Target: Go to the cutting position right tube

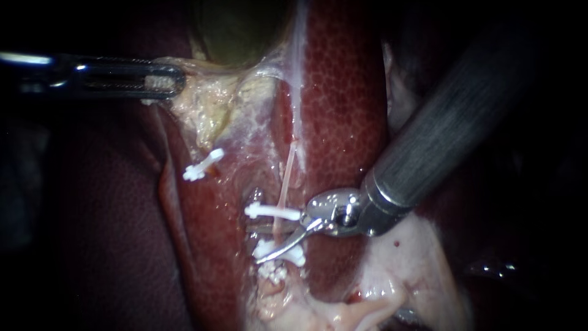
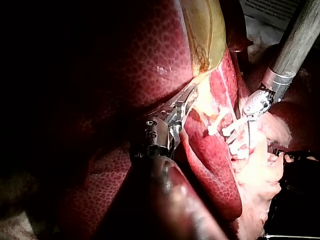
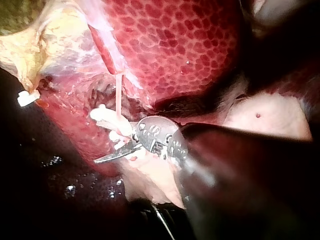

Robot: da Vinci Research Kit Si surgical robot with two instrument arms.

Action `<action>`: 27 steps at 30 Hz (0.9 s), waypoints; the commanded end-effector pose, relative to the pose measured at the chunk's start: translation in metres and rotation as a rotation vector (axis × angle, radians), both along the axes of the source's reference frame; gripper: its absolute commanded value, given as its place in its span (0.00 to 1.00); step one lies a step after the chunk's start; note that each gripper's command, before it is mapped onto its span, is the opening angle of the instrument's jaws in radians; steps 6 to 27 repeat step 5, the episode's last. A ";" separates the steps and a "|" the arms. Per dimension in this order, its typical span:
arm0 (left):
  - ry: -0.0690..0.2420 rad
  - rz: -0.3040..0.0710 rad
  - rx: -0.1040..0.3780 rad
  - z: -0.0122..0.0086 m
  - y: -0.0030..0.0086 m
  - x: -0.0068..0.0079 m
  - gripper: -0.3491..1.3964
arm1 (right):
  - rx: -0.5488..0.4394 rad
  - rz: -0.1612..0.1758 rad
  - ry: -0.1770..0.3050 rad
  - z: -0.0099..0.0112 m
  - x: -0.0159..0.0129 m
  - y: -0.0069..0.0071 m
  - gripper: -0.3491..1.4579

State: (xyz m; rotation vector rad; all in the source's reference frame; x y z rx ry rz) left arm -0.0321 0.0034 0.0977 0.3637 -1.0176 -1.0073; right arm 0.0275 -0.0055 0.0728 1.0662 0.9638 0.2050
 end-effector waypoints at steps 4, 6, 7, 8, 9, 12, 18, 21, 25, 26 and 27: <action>0.000 0.000 0.000 0.0000 0.0000 0.0000 0.00 | 0.004 0.000 -0.003 0.0000 0.0000 0.0000 0.86; 0.000 0.000 0.000 0.0000 0.0000 0.0000 0.00 | 0.004 0.000 -0.003 0.0000 -0.0001 0.0000 0.86; 0.000 0.000 0.000 0.0000 0.0000 0.0000 0.00 | 0.004 0.000 -0.003 0.0000 -0.0001 0.0000 0.86; 0.000 0.000 0.000 0.0000 0.0000 0.0000 0.00 | 0.004 0.000 -0.003 0.0000 -0.0001 0.0000 0.86; 0.000 0.000 0.000 0.0000 0.0000 0.0000 0.00 | 0.004 0.000 -0.003 0.0000 -0.0001 0.0000 0.86; 0.000 0.000 0.000 0.0000 0.0000 0.0000 0.00 | 0.004 0.000 -0.003 0.0000 -0.0001 0.0000 0.86; 0.000 0.000 0.000 0.0000 0.0000 0.0000 0.00 | 0.004 0.000 -0.003 0.0000 -0.0001 0.0000 0.86; 0.000 0.000 0.000 0.0000 0.0000 0.0000 0.00 | 0.004 0.000 -0.003 0.0000 -0.0001 0.0000 0.86; 0.000 0.000 0.000 0.0000 0.0000 0.0000 0.00 | 0.004 0.000 -0.003 0.0000 -0.0001 0.0000 0.86; 0.000 0.000 0.000 0.0000 0.0000 0.0000 0.00 | 0.004 0.000 -0.003 0.0000 -0.0001 0.0000 0.86; 0.000 0.000 0.000 0.0000 0.0000 0.0000 0.00 | 0.004 0.000 -0.003 0.0000 -0.0001 0.0000 0.86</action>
